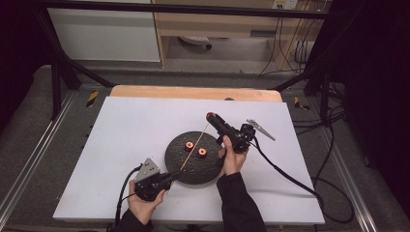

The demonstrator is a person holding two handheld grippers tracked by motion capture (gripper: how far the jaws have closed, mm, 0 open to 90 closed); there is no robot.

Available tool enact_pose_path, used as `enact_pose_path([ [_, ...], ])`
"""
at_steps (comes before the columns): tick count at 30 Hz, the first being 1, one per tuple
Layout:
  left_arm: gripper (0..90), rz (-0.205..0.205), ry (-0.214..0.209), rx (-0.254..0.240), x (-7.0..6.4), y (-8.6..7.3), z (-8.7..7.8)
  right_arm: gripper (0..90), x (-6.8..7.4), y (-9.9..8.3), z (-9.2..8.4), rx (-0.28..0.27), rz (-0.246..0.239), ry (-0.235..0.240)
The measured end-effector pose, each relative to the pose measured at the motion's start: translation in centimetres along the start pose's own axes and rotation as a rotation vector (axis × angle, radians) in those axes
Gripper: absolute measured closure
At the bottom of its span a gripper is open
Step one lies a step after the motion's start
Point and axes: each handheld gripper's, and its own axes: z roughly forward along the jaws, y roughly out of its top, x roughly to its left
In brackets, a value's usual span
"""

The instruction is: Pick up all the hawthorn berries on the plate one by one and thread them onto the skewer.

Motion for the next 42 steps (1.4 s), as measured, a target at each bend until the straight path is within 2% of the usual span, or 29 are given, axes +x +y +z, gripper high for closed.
enact_pose_path([
  [12, 87.7, -0.006, -0.007, -0.007, -0.2, 0.0, 0.2, 62.6, -0.1, -0.2, 0.1, 0.007, -0.002, -0.002],
  [19, 87.7, -0.042, 0.0, -0.033, -0.5, 0.1, 0.4, 62.6, 0.0, -0.5, 0.1, 0.004, 0.014, 0.003],
  [25, 87.7, -0.052, 0.011, -0.033, -0.9, 0.1, 0.8, 62.6, -0.1, -0.7, 0.2, -0.002, 0.028, 0.006],
  [31, 87.7, -0.051, 0.019, -0.031, -1.4, 0.0, 1.4, 62.7, -0.1, -0.9, 0.2, -0.007, 0.053, 0.011],
  [34, 87.8, -0.051, 0.026, -0.014, -1.6, -0.1, 1.7, 62.7, -0.1, -1.0, 0.3, 0.007, 0.078, 0.023],
  [42, 88.2, -0.059, 0.035, -0.01, -1.6, -0.1, 2.1, 62.9, -0.1, -1.3, 0.3, 0.039, 0.116, 0.025],
])
